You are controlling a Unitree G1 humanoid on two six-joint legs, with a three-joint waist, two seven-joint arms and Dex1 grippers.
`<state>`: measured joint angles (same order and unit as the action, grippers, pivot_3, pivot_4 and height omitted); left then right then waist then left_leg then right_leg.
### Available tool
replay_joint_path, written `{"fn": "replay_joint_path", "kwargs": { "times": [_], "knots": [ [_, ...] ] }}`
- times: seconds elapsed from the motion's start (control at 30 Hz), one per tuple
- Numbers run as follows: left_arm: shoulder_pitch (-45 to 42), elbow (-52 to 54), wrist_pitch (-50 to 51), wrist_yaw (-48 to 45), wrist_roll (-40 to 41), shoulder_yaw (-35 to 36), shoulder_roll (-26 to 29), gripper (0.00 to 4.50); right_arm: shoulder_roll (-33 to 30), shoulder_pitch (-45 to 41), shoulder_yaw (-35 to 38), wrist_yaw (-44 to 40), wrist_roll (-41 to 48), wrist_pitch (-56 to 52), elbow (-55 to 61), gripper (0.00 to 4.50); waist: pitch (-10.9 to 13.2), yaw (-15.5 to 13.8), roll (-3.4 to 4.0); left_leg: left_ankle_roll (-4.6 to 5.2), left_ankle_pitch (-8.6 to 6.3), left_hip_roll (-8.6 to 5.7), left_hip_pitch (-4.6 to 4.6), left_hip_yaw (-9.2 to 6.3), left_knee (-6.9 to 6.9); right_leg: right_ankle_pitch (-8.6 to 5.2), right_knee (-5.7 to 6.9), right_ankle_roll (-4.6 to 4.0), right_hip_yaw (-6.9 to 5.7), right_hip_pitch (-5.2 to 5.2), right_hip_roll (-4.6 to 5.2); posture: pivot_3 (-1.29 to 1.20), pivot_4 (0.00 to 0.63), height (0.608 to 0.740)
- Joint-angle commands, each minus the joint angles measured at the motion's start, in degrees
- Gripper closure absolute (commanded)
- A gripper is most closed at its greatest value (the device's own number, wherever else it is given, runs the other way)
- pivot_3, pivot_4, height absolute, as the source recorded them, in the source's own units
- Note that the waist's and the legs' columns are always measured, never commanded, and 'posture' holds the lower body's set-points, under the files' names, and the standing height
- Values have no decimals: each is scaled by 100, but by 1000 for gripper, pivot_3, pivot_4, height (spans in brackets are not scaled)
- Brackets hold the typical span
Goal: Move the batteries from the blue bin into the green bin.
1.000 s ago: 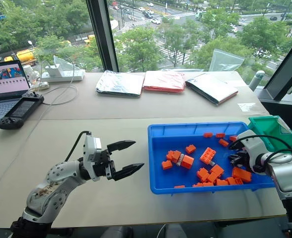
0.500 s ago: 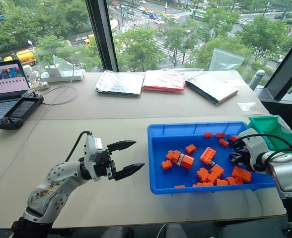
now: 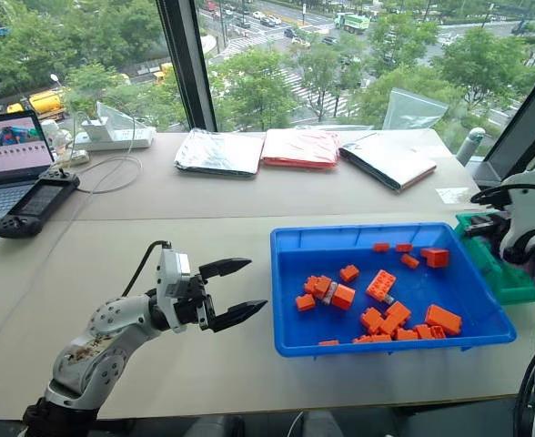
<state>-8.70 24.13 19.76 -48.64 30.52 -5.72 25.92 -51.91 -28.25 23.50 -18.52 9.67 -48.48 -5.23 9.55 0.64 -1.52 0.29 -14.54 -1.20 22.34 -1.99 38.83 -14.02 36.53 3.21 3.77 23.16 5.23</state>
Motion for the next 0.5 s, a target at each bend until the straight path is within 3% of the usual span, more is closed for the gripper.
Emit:
{"fn": "replay_joint_path", "kwargs": {
  "times": [0.03, 0.5],
  "knots": [
    [-90, 123, -111, -35, 95, 56, -51, 0, 4, -205, 221, 530, -288, 514, -366, 4105, 0, 10, 0, 0, 0, 0, 0, 7, -1, 0, 0, 0, 0, 0, 0, 0, 150, 740],
    [-130, 179, -296, 223, 249, 283, -447, 0, 159, -689, -162, 1090, -650, 1591, -1931, 4105, -1, 39, 3, 1, 0, 4, -3, 38, -5, 0, 0, -1, 6, 0, -2, 0, 150, 740]
  ]
}}
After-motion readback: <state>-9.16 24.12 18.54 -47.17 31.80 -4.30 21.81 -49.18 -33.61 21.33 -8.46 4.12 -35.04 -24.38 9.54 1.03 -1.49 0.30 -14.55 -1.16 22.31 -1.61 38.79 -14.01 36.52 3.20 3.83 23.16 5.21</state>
